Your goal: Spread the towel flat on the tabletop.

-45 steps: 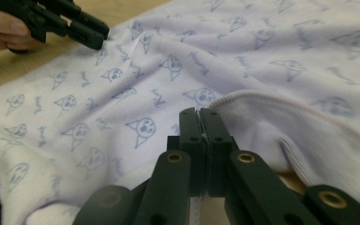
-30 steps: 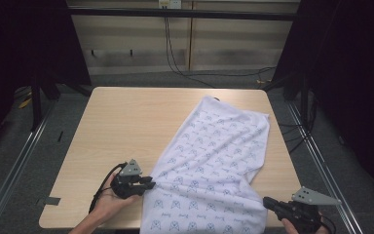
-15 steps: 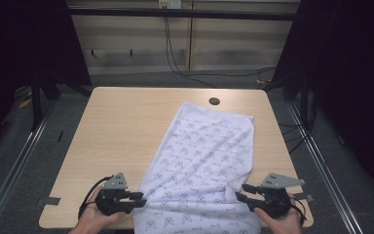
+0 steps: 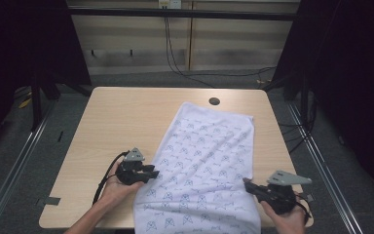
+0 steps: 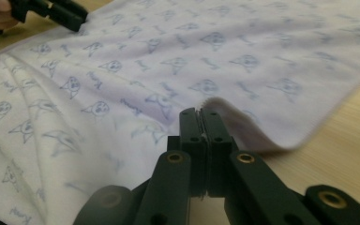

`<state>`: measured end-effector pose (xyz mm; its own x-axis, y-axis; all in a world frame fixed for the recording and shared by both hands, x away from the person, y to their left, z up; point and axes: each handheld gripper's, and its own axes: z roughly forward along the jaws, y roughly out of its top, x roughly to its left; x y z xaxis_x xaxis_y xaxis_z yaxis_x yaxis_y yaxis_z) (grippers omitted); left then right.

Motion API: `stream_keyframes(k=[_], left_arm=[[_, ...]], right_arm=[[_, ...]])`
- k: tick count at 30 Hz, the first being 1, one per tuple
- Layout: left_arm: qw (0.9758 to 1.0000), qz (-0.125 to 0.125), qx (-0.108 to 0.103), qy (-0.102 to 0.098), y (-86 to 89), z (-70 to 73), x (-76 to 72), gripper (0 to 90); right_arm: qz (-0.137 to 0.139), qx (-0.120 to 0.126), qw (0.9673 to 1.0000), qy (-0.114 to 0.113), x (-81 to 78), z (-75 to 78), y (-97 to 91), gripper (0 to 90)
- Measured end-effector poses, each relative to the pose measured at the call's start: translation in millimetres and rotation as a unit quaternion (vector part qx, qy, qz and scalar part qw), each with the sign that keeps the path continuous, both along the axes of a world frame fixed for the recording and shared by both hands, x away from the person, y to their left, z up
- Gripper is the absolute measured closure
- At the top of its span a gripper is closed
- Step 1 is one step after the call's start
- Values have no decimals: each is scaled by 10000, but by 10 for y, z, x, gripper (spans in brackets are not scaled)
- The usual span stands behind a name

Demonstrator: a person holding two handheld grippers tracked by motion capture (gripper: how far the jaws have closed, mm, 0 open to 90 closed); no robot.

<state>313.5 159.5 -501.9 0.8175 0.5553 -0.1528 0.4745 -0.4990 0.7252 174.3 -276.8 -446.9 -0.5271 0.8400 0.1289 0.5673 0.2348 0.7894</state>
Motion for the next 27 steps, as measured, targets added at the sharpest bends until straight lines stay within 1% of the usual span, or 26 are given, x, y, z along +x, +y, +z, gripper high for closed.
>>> stream_keyframes(k=[1,3,4,5,6,7,8,10,12,13,15,16,17,18,19,20,21,22,23,24,25,26,27], left_arm=[[10000,-3,-16,25,3,-2,-15,655],[9999,-64,-75,26,-4,-9,-30,655],[9999,-98,-73,40,-14,-8,-44,655],[9998,-153,-88,31,-33,-11,-61,654],[9998,-170,-33,-42,-59,-9,-88,649],[9998,-188,47,-103,-71,-4,-106,634],[9998,-181,63,-98,-76,-1,-120,632],[9997,-230,-28,-25,-60,-5,-162,627],[9995,-312,-24,-15,-42,-1,-217,628],[9992,-388,6,30,-32,9,-266,628],[9988,-486,70,49,-15,26,-380,632],[9984,-557,110,6,7,30,-442,632],[9982,-568,173,9,26,41,-508,633],[9981,-593,168,59,40,49,-551,634],[9977,-637,126,193,75,55,-615,635],[9972,-699,55,258,101,52,-658,635],[9961,-803,-44,365,121,48,-693,635],[9953,-854,-39,446,139,55,-711,636],[9953,-838,-69,490,156,56,-727,657],[9950,-850,-95,506,161,57,-714,658],[9956,-809,-88,467,159,64,-692,659],[9966,-728,-102,379,152,76,-644,659],[9976,-599,-124,311,141,102,-562,660]], right_arm=[[-123,56,9999,-8,-69,10,-79,890],[-344,49,9994,-42,-184,12,-199,889],[-418,27,9991,-35,-244,6,-254,886],[-470,26,9989,18,-301,-2,-293,878],[-513,17,9987,-4,-359,-14,-320,851],[-571,-120,9983,2,-422,-26,-337,835],[-632,-191,9978,53,-465,-32,-349,815],[-748,-199,9969,130,-544,-39,-388,759],[-815,-357,9960,97,-586,-34,-399,718],[-806,-306,9962,83,-579,-37,-401,701],[-769,-234,9967,62,-493,-40,-360,660],[-672,-236,9974,61,-441,-38,-319,650],[-617,-269,9977,48,-387,-33,-262,645],[-519,-321,9981,32,-321,-32,-205,648],[-419,-345,9985,24,-261,-35,-165,655],[-314,-357,9989,28,-162,-38,-98,658],[-204,-333,9992,27,-76,-40,-47,664],[-77,-304,9995,28,22,-45,12,667],[22,-300,9995,38,93,-49,55,675],[155,-246,9996,70,217,-62,126,677],[249,-216,9994,142,323,-77,183,675],[308,-197,9992,187,402,-91,227,662],[377,-191,9988,245,509,-114,283,644]])
